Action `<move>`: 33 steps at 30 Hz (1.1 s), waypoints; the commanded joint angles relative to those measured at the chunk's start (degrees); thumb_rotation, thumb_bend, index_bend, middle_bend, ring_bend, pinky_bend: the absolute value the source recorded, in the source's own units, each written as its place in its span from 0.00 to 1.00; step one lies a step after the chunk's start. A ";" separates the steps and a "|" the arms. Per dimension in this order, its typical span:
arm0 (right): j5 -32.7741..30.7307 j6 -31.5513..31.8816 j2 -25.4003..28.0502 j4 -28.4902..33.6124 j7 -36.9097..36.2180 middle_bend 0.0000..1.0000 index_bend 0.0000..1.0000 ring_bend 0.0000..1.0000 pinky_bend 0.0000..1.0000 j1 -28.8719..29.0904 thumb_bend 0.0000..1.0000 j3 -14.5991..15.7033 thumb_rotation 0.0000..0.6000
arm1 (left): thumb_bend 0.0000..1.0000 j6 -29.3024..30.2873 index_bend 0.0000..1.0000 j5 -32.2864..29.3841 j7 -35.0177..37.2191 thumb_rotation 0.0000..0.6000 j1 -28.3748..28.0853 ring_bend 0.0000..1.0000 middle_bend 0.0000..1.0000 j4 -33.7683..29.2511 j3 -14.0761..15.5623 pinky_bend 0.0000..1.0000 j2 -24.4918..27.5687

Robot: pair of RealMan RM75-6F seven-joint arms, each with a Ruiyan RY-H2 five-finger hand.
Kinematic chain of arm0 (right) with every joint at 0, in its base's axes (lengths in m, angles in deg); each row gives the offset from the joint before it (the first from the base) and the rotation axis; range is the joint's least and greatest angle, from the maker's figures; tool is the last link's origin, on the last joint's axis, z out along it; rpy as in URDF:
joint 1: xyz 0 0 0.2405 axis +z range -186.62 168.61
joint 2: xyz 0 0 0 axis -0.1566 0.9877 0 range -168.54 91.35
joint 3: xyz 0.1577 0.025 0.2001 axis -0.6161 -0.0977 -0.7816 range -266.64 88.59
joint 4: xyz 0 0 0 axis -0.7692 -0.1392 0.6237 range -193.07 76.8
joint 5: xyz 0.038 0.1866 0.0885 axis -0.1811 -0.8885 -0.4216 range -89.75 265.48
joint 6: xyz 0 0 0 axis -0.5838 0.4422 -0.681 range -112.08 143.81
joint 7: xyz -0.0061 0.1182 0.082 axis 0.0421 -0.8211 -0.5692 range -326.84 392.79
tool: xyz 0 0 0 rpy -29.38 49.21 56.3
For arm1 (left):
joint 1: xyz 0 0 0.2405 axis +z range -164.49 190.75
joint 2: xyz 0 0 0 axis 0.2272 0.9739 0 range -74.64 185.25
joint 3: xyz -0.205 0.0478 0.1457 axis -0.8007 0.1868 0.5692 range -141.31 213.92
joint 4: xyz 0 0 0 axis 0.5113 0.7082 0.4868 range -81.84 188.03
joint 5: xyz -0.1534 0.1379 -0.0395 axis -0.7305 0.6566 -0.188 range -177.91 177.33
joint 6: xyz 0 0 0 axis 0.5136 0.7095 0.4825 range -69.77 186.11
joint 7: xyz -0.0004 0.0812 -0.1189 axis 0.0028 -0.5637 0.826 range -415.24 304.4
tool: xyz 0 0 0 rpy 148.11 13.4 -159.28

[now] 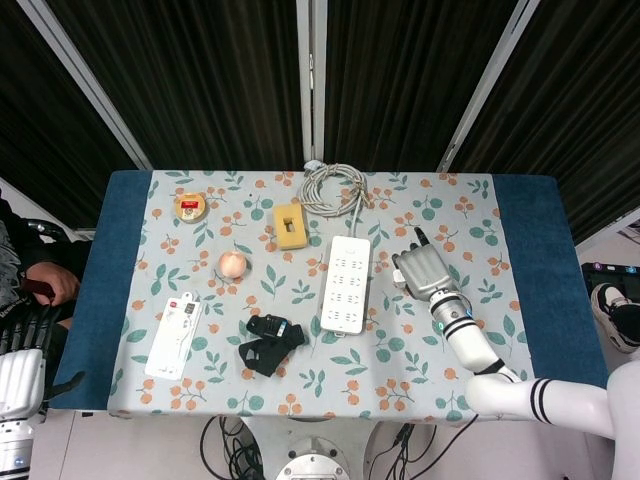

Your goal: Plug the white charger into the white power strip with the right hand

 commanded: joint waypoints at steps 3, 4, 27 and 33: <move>2.57 4.37 2.18 6.55 -9.13 0.66 0.74 0.33 0.00 -3.72 0.45 -4.38 1.00 | 0.00 0.22 0.09 0.69 -0.39 1.00 -0.29 0.00 0.03 -0.44 -0.08 0.00 0.22; 2.03 4.75 1.71 7.03 -9.61 0.66 0.74 0.34 0.00 -3.80 0.45 -4.99 1.00 | 0.00 0.27 0.09 0.87 -0.46 1.00 -0.34 0.00 0.03 -0.54 -0.08 0.00 0.27; -9.28 13.48 -15.43 2.00 1.69 0.67 0.75 0.36 0.00 1.92 0.51 -11.30 1.00 | 0.00 1.42 0.09 2.12 1.65 1.00 0.13 0.00 0.03 0.81 0.20 0.00 0.33; -9.97 13.32 -16.92 0.64 2.87 0.67 0.76 0.36 0.00 2.51 0.51 -11.92 1.00 | 0.00 1.06 0.09 2.14 2.09 1.00 -0.16 0.00 0.03 1.32 0.07 0.00 0.14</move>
